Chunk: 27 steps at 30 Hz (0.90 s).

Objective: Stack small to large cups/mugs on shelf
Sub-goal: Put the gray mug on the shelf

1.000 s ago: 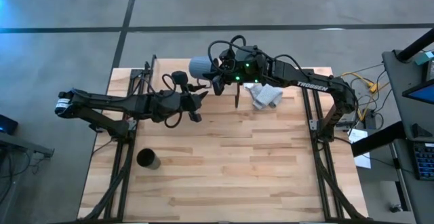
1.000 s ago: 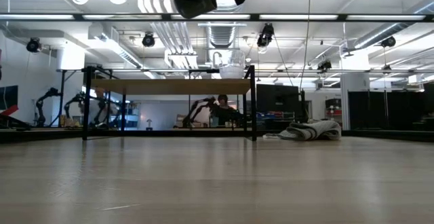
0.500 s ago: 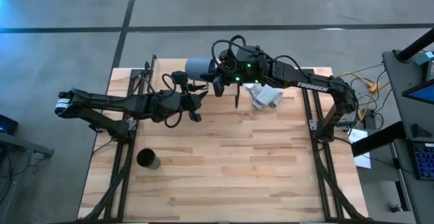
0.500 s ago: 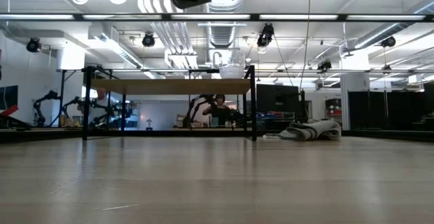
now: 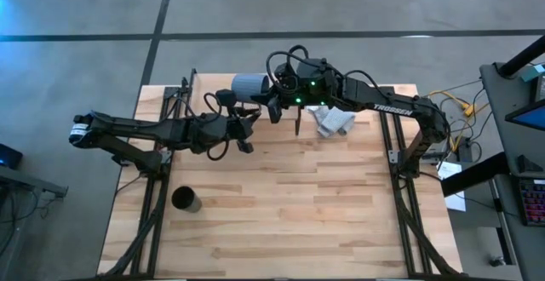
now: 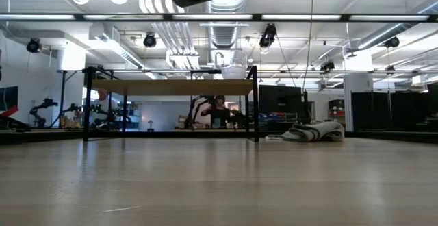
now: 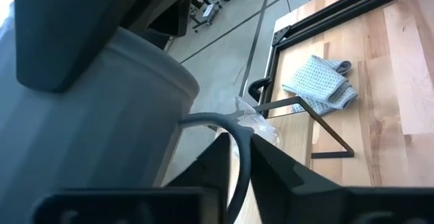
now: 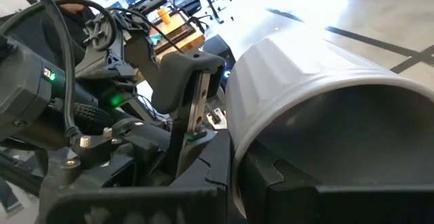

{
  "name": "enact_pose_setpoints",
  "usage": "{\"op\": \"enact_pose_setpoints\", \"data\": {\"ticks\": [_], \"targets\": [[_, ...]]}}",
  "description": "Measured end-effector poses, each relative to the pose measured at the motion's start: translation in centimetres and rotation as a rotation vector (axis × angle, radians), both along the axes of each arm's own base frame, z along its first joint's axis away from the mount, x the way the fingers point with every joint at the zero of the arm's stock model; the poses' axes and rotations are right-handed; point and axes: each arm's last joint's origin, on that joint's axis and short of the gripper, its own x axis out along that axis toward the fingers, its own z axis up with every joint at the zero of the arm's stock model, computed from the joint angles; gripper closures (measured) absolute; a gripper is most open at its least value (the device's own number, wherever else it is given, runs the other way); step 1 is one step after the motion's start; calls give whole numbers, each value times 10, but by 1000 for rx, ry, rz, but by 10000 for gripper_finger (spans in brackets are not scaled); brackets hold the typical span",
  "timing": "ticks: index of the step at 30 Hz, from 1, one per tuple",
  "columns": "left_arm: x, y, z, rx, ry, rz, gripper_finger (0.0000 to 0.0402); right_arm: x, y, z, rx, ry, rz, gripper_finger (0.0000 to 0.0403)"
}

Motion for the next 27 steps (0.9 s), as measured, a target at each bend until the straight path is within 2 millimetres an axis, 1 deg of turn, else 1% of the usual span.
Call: {"op": "enact_pose_setpoints", "data": {"ticks": [2, 8, 11, 21, 25, 27], "targets": [[0, 0, 0, -19, -12, 0, 391, 0, 0, 0, -7, 1, 2, 394], [0, 0, -1, -34, -23, 2, 394, 0, 0, 0, -47, 7, 12, 394], [0, 0, -1, -38, -26, 2, 396, 0, 0, 0, -50, 6, 13, 386], [0, 0, 0, -40, -33, 20, 399, -2, 0, -1, -33, 26, 7, 306], [0, 0, 0, -40, -32, 20, 400, -5, 0, -2, -48, 58, 13, 288], [-1, 1, 0, -74, -61, 31, 400, -9, 1, -1, -46, 77, 14, 285]]}}
